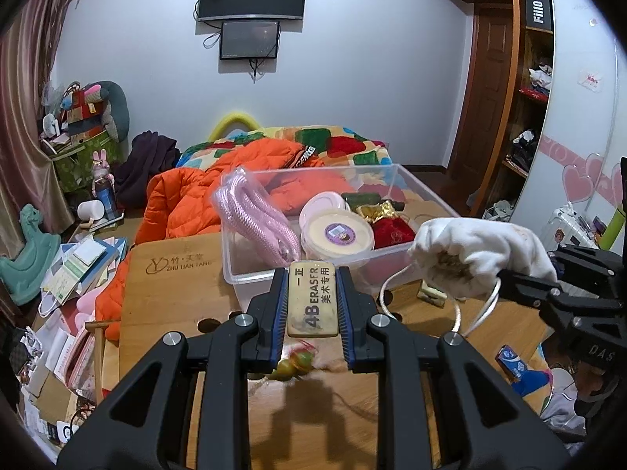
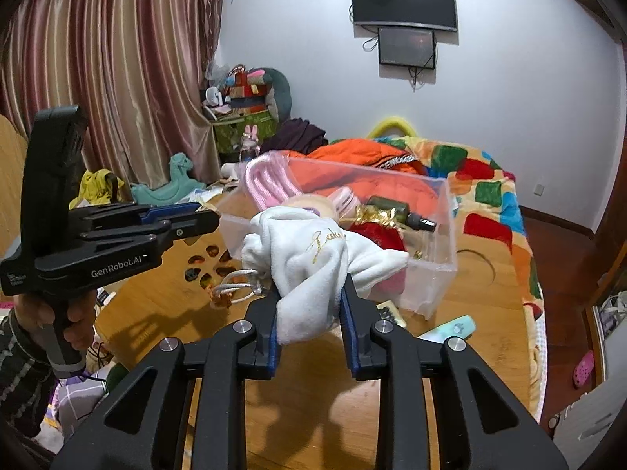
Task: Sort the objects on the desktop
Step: 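Carry the eraser and white pouch over the box and lower them in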
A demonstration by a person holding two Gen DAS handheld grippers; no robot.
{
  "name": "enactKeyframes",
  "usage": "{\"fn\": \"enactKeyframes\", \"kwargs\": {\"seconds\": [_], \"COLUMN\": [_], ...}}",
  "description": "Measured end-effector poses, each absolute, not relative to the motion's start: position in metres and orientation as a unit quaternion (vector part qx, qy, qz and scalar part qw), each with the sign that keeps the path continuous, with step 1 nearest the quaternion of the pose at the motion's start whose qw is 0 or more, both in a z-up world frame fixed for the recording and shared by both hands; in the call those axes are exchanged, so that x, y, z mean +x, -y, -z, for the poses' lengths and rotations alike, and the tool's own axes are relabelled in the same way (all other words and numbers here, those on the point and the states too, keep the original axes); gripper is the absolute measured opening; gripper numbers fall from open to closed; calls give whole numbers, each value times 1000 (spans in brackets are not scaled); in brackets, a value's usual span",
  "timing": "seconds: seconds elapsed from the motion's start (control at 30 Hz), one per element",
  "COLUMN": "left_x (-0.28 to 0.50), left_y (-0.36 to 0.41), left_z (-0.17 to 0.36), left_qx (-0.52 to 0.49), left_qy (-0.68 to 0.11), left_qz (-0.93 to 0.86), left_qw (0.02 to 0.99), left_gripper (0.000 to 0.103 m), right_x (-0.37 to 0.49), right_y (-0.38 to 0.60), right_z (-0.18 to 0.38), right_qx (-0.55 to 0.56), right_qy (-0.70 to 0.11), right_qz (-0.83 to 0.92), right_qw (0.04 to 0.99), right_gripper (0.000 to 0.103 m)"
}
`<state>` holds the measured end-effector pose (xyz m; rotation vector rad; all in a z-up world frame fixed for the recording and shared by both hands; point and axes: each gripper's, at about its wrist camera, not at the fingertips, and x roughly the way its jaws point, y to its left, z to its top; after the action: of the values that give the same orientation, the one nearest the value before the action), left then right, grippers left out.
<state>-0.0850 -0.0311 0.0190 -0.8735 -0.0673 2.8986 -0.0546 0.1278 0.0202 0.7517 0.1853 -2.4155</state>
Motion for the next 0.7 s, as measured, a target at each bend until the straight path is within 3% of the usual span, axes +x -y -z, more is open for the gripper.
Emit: {"fn": "enactKeyframes", "kwargs": {"seconds": [0.7], "left_x": [-134], "left_y": [38], "left_z": [-21], "left_qx": [-293], "left_qy": [32], "left_qz": [-954], "left_qw": [50], "left_gripper": [23], "right_x": [-113], "right_y": [-131], "right_z": [-26], "right_qx": [281], "right_qy": [-84], "right_qz": [918], "right_qw": [268], "right_gripper": [23]}}
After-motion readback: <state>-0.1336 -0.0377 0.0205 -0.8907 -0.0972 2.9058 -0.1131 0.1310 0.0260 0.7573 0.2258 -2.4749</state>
